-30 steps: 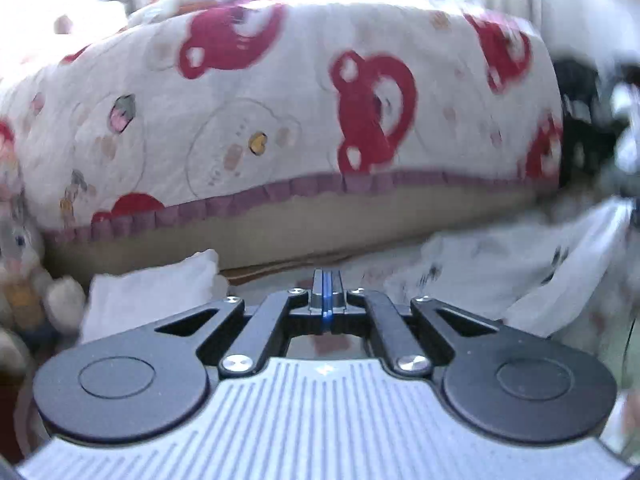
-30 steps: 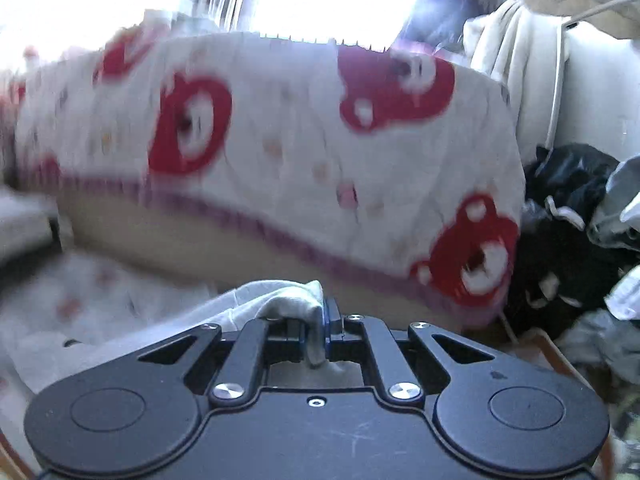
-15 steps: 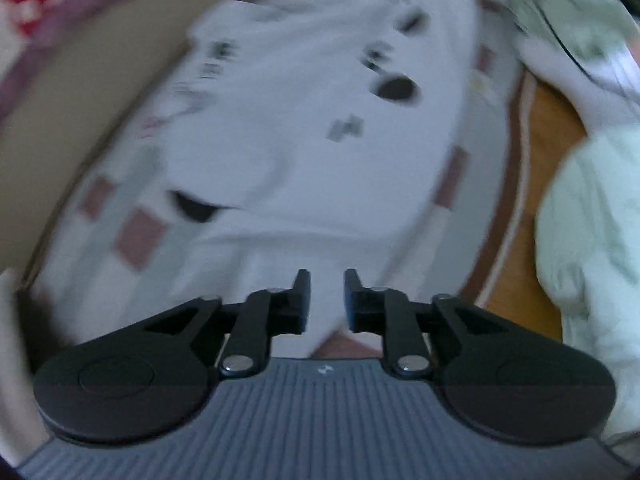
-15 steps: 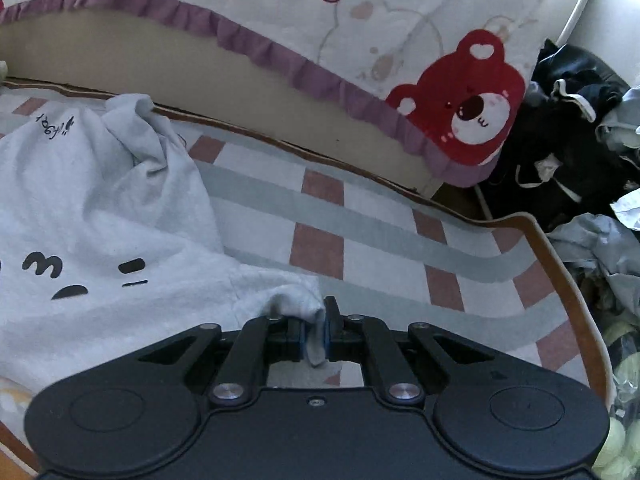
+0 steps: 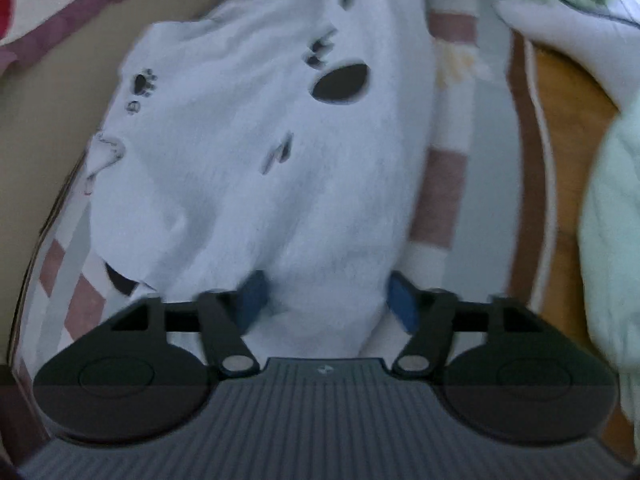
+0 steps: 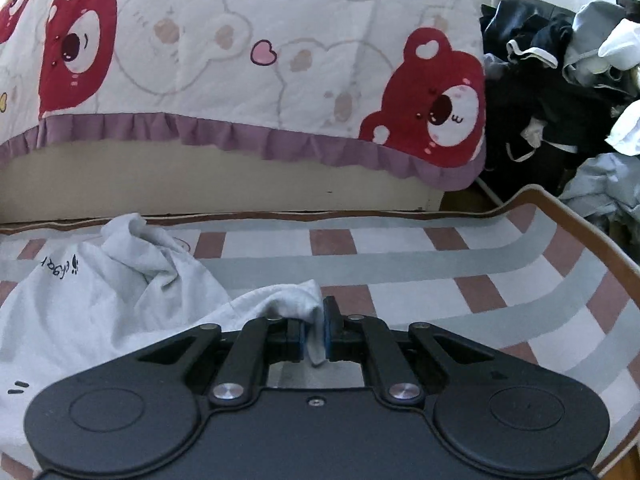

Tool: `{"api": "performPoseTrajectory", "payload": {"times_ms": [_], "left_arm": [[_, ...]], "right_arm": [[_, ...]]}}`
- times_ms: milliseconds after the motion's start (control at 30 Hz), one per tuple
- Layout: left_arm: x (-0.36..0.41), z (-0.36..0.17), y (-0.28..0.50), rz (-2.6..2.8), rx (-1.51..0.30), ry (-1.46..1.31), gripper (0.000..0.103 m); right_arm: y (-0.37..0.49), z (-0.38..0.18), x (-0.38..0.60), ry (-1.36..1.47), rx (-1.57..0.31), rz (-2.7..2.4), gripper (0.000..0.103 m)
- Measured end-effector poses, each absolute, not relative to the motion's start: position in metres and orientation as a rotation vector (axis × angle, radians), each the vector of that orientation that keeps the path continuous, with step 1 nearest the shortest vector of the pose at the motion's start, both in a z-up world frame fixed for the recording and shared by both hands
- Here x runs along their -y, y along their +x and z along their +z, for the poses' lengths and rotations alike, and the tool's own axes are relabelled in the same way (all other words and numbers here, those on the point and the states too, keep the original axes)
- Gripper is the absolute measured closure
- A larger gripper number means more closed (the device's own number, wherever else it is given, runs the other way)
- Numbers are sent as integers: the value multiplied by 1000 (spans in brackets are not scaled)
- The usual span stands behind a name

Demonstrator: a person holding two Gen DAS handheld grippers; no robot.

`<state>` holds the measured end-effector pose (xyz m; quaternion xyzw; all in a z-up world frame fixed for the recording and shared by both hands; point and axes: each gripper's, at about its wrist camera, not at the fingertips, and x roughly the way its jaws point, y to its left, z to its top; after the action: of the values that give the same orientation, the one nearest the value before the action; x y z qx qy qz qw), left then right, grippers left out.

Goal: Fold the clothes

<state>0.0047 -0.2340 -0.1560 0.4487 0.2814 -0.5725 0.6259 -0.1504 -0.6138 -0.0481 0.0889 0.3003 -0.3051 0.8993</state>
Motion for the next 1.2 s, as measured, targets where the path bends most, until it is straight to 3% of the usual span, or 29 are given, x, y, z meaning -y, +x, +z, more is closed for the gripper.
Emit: {"api": "performPoseTrajectory", "payload": {"times_ms": [67,100,133,167,200,400,567,767,867,967,1100,1200], "left_arm": [[238,-154,10,-1314,-705,1000,37],[240,-153,13,-1314,-735,986,59],[242,-150,17,-1310,-782,983,74],[245,-147,20,-1304,-831,984,99],[247,-143,21,-1288,-858,996,101],[205,-40,53,-1137,-704,868,102],[149,63,77,-1002,-610,650,102],[74,128,61,-1063,-642,483,102],[70,101,56,-1151,-859,460,102],[88,37,52,-1192,-1090,541,102],[121,-47,39,-1201,-1273,721,101],[129,-67,37,-1203,-1313,750,100]], "right_arm": [[-143,-52,615,177,-620,-625,95],[-139,-54,616,170,-621,-621,95],[-136,-56,617,165,-624,-616,95],[-134,-58,618,164,-628,-613,95],[-132,-59,619,168,-634,-611,95],[-137,-45,620,183,-654,-495,95],[-160,9,596,222,-637,-316,95],[-202,74,575,295,-596,-173,95],[-227,72,564,293,-632,-130,95],[-234,29,555,295,-811,-164,95],[-224,-61,531,307,-1117,-276,96],[-210,-95,508,144,-1213,-305,93]]}}
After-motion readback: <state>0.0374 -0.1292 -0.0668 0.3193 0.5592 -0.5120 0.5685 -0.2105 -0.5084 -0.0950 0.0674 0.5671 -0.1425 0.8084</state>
